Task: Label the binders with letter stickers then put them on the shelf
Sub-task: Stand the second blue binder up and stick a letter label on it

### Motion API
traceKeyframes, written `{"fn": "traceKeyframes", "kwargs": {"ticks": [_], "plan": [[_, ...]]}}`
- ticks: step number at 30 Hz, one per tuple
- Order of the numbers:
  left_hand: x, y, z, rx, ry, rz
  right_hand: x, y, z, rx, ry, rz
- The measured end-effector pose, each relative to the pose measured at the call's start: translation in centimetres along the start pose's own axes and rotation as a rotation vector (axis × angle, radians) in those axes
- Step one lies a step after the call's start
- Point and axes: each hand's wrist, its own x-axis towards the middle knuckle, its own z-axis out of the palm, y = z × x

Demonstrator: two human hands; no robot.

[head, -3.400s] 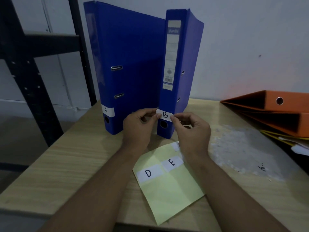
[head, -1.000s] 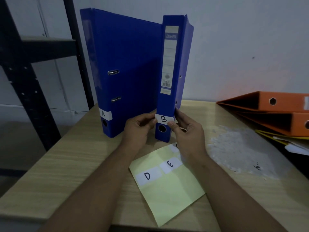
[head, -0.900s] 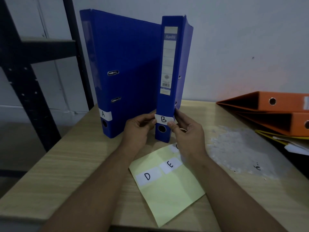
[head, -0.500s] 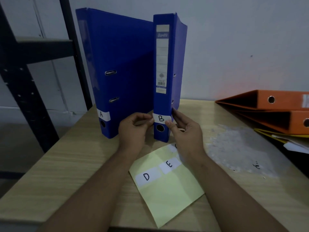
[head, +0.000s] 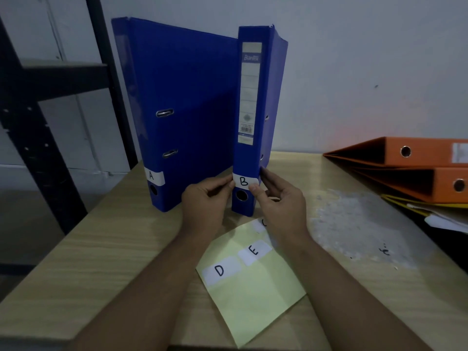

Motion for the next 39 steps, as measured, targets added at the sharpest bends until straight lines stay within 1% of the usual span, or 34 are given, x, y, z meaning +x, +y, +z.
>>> {"fn": "traceKeyframes", "kwargs": {"ticks": [4,6,9,11,18,24,26,28,30,35,39], "plan": [[-0.4,0.2,0.3,0.134,-0.048,0.133,0.0,-0.3,0.0,-0.015,0.022,-0.013],[-0.6,0.2,0.5,0.176,-0.076,0.162,0.2,-0.6,0.2,-0.027,0.043,-0.011],[-0.6,0.3,0.7,0.267,-0.088,0.202,0.4,-0.9,0.4,0.023,0.053,0.031],[-0.6,0.5,0.9,0.312,-0.101,0.21,0.5,-0.9,0.4,0.039,0.046,0.064],[-0.2,0.6,1.1,0.337,-0.106,0.213,1.1,-0.6,-0.2,0.044,0.027,0.092],[-0.1,0.6,1.0,0.294,-0.101,0.177,1.5,-0.5,-0.5,-0.022,0.04,0.149],[-0.1,0.7,1.0,0.274,-0.104,0.16,1.8,-0.5,-0.6,0.035,0.046,0.233],[-0.1,0.6,1.0,0.24,-0.103,0.145,2.1,-0.5,-0.8,0.188,0.037,0.36],[-0.2,0.7,1.1,0.222,-0.104,0.141,2.4,-0.5,-1.0,0.304,0.009,0.438],[-0.1,0.5,1.1,0.226,-0.106,0.141,2.6,-0.1,-1.1,0.408,-0.027,0.473],[-0.1,0.2,0.9,0.23,-0.082,0.12,2.6,0.5,-1.2,0.406,-0.027,0.451]]}}
